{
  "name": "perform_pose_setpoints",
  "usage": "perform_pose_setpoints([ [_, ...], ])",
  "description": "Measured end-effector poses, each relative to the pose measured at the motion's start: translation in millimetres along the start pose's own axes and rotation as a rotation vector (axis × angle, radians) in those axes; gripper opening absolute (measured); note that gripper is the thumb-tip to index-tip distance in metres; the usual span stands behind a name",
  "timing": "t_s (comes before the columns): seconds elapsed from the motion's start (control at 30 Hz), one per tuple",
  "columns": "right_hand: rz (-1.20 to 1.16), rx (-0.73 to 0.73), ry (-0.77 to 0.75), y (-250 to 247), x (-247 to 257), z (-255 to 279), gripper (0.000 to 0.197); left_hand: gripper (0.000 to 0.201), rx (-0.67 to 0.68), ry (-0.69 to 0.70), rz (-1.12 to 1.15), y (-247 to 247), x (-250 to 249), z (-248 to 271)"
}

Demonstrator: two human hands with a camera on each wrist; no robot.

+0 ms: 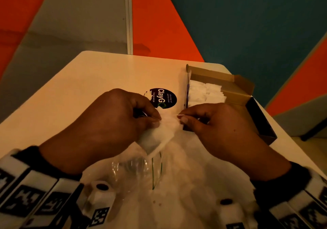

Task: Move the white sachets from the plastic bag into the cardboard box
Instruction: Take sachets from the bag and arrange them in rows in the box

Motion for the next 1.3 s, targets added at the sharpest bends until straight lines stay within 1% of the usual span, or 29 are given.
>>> perform_pose_setpoints([
  [0.03, -0.003, -0.003, 0.008, -3, -3, -1, 0.018, 0.014, -0.007, -0.007, 0.014, -2, 2, 0],
  [0.07, -0.006, -0.012, 0.009, -6, -5, -1, 0.017, 0.021, -0.007, -0.011, 0.054, -4, 4, -1],
  [0.13, 0.008, -0.047, -0.002, -14, -6, 0, 0.014, 0.042, 0.016, -0.032, 0.138, -5, 8, -1],
  [0.17, 0.012, -0.062, -0.010, -16, -5, 1, 0.012, 0.046, 0.024, -0.042, 0.147, -6, 9, -1],
  [0.23, -0.050, -0.060, -0.027, -16, -4, 3, 0.010, 0.040, 0.020, -0.048, 0.129, -7, 10, -2],
  [0.27, -0.129, -0.040, -0.042, -14, -1, 4, 0.012, 0.035, 0.012, -0.047, 0.128, -8, 10, -2],
  [0.3, -0.217, -0.007, -0.057, -11, 2, 5, 0.022, 0.031, 0.005, -0.041, 0.129, -8, 9, -1],
  [0.33, -0.281, 0.035, -0.065, -5, 7, 6, 0.036, 0.027, -0.002, -0.034, 0.121, -8, 7, -1],
  [0.37, -0.298, 0.080, -0.064, 1, 10, 6, 0.049, 0.025, -0.006, -0.028, 0.109, -6, 6, -1],
  [0.4, -0.296, 0.119, -0.056, 8, 12, 5, 0.053, 0.024, -0.007, -0.025, 0.105, -5, 4, -1],
  [0.43, -0.298, 0.131, -0.051, 14, 13, 4, 0.045, 0.023, -0.004, -0.021, 0.111, -4, 3, 0],
  [0.5, -0.316, 0.080, -0.051, 14, 11, -1, 0.013, 0.022, -0.004, -0.013, 0.115, -2, 1, 0],
  [0.53, -0.323, 0.051, -0.060, 12, 9, -2, 0.004, 0.022, -0.011, -0.014, 0.113, -2, 1, 0],
  [0.63, -0.309, 0.037, -0.097, 8, 5, -1, 0.009, 0.023, -0.018, -0.026, 0.123, -3, 2, 2],
  [0.73, -0.268, 0.042, -0.092, 2, 5, 2, 0.010, 0.023, 0.002, -0.037, 0.134, -2, 2, 3],
  [0.8, -0.189, 0.019, -0.071, -2, 2, 2, 0.009, 0.023, 0.011, -0.041, 0.144, -2, 3, 3],
  [0.9, -0.014, -0.015, -0.056, -5, 1, 1, 0.014, 0.024, 0.036, -0.055, 0.157, -1, 4, 3],
  [0.93, 0.016, -0.025, -0.056, -6, 1, 1, 0.012, 0.024, 0.049, -0.058, 0.163, 0, 4, 3],
  [1.0, 0.059, -0.036, -0.047, -9, 0, 1, 0.003, 0.022, 0.085, -0.064, 0.146, 3, 4, 3],
  [1.07, 0.110, -0.037, -0.051, -10, -1, -1, 0.005, 0.019, 0.119, -0.075, 0.102, 5, 5, 3],
  [1.17, 0.085, -0.055, -0.050, -17, -5, -2, 0.005, 0.013, 0.148, -0.083, 0.052, 6, 7, 3],
  [1.23, 0.046, -0.068, -0.046, -22, -8, -3, 0.005, 0.012, 0.149, -0.083, 0.029, 5, 11, 3],
  [1.3, 0.004, -0.078, -0.026, -26, -12, -5, 0.006, 0.015, 0.139, -0.062, 0.055, 5, 12, 2],
])
Point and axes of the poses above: each hand's wrist, its own z-axis away from the middle knuckle, its own y-axis out of the palm, x = y × z, the point moved 8 cm from there along -z, towards the middle knuckle, and after that the axes turned 12 degrees about x, right-handed, at the moved point
